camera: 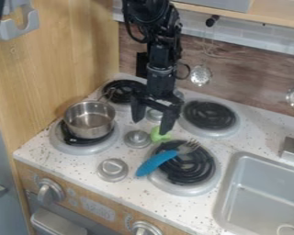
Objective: Mover la olla de plata al lado derecho arriba de la ornilla
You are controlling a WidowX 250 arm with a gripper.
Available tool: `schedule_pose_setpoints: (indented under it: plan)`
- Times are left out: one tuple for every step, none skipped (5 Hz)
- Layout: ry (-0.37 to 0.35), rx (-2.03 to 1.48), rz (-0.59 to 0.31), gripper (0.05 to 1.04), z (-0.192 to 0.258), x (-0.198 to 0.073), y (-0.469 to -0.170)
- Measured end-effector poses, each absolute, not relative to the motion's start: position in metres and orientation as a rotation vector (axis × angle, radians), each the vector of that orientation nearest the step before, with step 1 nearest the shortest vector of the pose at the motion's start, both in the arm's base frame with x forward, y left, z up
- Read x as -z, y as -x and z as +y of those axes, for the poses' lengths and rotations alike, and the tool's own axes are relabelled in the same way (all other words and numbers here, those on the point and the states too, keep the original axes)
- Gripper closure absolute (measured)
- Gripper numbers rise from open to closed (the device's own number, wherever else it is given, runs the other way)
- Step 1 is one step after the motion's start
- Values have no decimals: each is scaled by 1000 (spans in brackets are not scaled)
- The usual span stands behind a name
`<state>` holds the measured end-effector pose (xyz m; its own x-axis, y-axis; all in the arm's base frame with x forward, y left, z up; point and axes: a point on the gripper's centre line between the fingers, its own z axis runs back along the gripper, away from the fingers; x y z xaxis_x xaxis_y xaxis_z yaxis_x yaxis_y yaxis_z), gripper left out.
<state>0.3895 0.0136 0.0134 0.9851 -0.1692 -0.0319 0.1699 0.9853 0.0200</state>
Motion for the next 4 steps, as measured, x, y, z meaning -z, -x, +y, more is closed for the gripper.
schedule_pose_setpoints:
  plan:
    - [-13, 169, 83, 85, 13, 4, -380]
    - [18, 167, 97, 85, 16, 12, -359]
    - [21, 136, 21, 85, 35, -13, -362]
    - [30, 112, 3, 85, 54, -15, -362]
